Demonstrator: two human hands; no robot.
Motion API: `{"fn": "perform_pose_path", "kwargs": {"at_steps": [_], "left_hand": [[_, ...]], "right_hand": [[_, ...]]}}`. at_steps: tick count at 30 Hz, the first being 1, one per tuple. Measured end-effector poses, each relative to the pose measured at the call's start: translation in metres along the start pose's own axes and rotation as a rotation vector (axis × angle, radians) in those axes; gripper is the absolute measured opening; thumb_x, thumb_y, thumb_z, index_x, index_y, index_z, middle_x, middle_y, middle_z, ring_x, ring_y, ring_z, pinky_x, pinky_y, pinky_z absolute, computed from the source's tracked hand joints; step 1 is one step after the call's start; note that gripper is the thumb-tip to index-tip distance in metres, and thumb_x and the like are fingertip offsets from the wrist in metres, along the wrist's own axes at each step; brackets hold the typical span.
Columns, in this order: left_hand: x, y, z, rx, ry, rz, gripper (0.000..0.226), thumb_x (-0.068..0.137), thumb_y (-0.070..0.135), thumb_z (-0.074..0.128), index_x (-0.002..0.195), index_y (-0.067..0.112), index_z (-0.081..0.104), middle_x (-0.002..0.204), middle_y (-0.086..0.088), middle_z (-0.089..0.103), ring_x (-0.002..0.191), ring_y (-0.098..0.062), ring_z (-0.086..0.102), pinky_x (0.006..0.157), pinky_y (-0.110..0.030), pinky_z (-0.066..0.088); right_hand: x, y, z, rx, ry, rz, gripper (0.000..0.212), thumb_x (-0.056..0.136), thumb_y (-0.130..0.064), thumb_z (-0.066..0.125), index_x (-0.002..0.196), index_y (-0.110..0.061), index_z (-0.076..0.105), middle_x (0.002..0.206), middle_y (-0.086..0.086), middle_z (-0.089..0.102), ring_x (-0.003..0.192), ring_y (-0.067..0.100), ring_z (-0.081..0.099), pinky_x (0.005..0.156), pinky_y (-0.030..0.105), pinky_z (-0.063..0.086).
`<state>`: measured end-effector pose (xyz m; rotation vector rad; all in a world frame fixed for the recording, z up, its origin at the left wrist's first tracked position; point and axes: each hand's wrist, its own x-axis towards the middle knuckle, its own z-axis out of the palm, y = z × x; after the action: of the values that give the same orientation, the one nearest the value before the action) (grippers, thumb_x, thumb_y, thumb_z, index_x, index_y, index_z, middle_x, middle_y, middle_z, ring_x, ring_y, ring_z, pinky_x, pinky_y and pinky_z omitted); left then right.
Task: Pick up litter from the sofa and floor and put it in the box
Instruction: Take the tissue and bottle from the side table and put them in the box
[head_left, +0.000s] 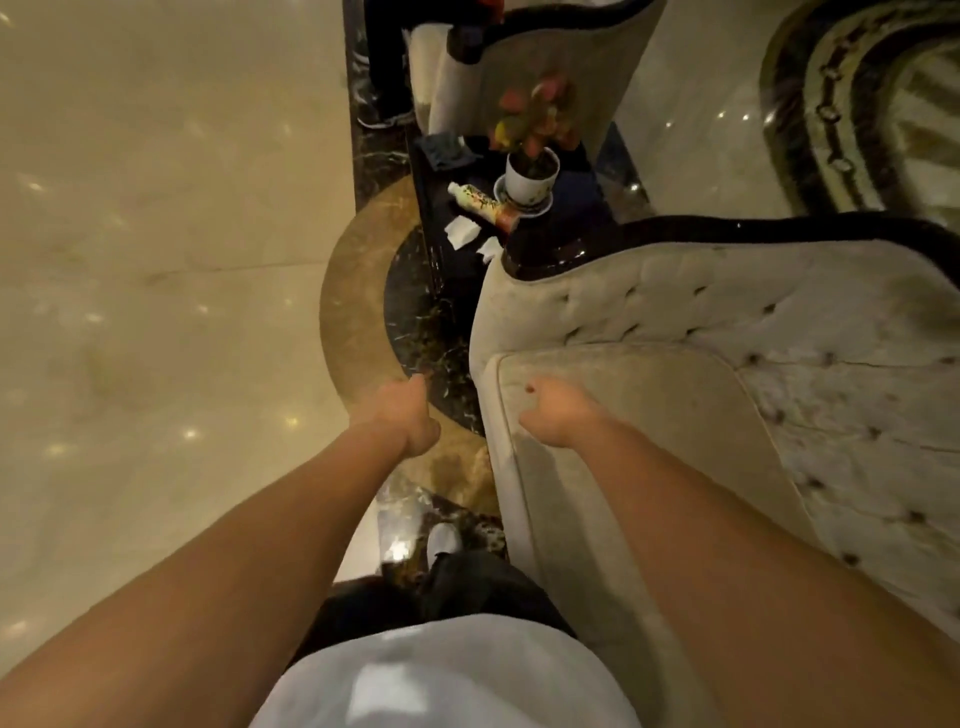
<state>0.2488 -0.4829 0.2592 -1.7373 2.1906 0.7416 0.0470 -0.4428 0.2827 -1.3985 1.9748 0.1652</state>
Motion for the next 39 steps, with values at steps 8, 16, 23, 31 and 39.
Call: {"fn": "perform_pose_path", "kwargs": {"at_steps": [8,16,23,31,39], "left_hand": [[0.196,-0.018,-0.099,-0.046,-0.026,0.077,0.037,0.077,0.03,0.062,0.11,0.016,0.053,0.102,-0.008,0.06,0.09,-0.027,0.058,0.074,-0.041,0.053],[0.42,-0.038,-0.142,-0.059,-0.18,0.142,0.036,0.076,0.032,0.06,0.11,0.021,0.054,0.101,-0.007,0.061,0.092,-0.028,0.059,0.081,-0.046,0.053],[0.584,-0.019,-0.124,-0.191,-0.142,0.029,0.073,0.076,0.033,0.072,0.137,0.025,0.033,0.147,-0.012,0.027,0.124,-0.046,0.035,0.092,-0.054,0.044],[0.688,0.036,-0.014,-0.302,-0.151,0.034,0.096,0.067,0.048,0.077,0.142,0.045,0.017,0.159,-0.003,-0.011,0.137,-0.053,-0.004,0.1,-0.069,0.027],[0.695,0.064,0.05,-0.009,-0.058,0.032,0.063,0.08,0.037,0.067,0.131,0.037,0.03,0.154,-0.016,0.006,0.134,-0.052,0.006,0.099,-0.067,0.028]], "right_hand": [[0.179,-0.088,-0.113,-0.06,-0.013,-0.024,0.05,0.091,-0.023,0.053,0.14,-0.018,0.043,0.138,0.015,0.05,0.115,0.032,0.054,0.087,0.037,0.046],[0.358,-0.147,-0.177,-0.104,-0.083,0.127,0.043,0.091,-0.026,0.052,0.133,-0.017,0.047,0.124,0.014,0.056,0.104,0.031,0.057,0.084,0.042,0.051],[0.551,-0.14,-0.226,-0.066,-0.018,0.211,0.052,0.087,-0.028,0.059,0.134,-0.013,0.045,0.126,0.017,0.056,0.111,0.036,0.056,0.088,0.04,0.05],[0.708,-0.073,-0.181,-0.113,0.036,0.083,0.053,0.083,-0.026,0.067,0.129,-0.014,0.043,0.128,0.015,0.051,0.119,0.034,0.049,0.082,0.041,0.047],[0.74,-0.025,-0.128,-0.277,0.169,0.014,0.071,0.084,-0.036,0.068,0.14,-0.014,0.03,0.141,0.013,0.041,0.128,0.033,0.041,0.095,0.047,0.044]]}}
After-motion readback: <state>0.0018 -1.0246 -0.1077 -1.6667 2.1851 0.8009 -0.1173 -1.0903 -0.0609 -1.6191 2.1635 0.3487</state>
